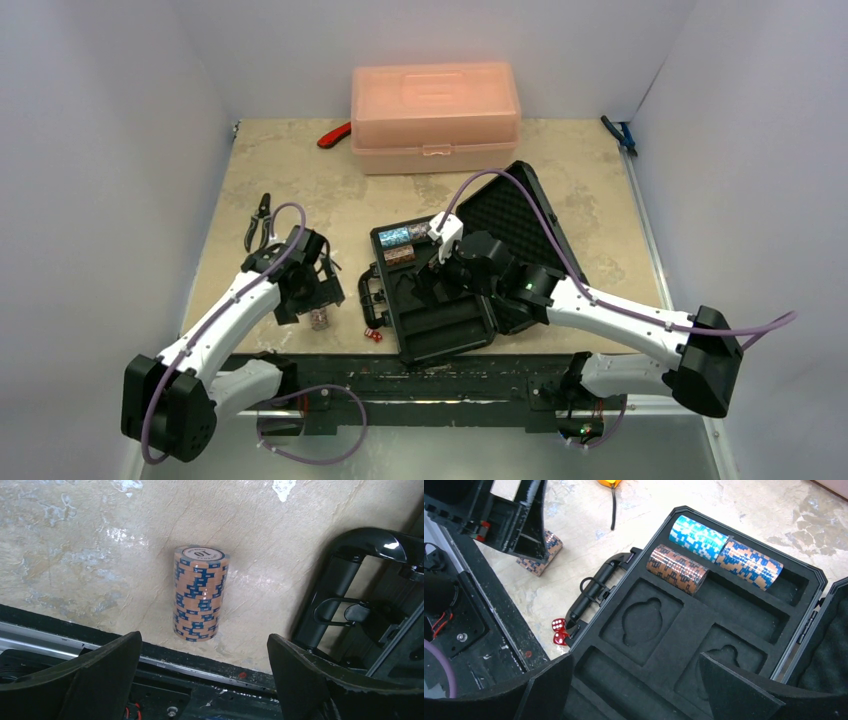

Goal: Pack up texas hold em set

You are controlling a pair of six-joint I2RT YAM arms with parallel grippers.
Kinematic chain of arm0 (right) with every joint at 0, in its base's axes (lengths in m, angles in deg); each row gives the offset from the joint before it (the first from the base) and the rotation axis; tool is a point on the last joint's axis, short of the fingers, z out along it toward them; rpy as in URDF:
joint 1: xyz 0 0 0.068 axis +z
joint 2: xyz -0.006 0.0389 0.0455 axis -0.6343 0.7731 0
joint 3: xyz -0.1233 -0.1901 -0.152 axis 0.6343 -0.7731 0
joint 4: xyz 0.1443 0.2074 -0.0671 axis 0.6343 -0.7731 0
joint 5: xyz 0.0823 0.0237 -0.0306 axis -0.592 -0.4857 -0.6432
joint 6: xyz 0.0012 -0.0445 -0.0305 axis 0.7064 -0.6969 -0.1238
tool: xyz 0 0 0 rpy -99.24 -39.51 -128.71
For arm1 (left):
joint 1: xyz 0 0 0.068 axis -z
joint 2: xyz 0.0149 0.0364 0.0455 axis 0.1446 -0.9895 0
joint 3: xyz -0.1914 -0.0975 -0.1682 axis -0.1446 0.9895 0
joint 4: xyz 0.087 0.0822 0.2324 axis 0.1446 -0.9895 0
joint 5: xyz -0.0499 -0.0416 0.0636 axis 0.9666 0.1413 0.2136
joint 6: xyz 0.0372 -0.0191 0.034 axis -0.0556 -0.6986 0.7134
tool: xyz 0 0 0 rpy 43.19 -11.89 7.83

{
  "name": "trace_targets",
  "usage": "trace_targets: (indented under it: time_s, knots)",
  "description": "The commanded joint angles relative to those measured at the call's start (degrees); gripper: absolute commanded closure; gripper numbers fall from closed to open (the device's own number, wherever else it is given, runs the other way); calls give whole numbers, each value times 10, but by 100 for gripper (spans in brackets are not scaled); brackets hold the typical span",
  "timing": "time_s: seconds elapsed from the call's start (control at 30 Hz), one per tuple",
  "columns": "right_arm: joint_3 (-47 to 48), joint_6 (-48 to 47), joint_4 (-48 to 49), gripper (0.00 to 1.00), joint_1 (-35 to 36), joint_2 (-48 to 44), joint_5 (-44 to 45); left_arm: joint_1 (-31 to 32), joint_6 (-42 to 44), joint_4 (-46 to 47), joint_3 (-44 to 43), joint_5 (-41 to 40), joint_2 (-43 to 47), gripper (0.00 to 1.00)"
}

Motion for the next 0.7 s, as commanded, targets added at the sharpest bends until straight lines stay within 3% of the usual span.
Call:
trace_targets:
  time_s: [0.0, 0.67]
  knots:
    - [-7, 12, 31, 1, 0, -7, -14, -8, 9, 38, -3, 11, -34, 4]
    - [-7, 6, 34, 1, 0, 22, -27, -12, 32, 110, 19, 32, -94, 14]
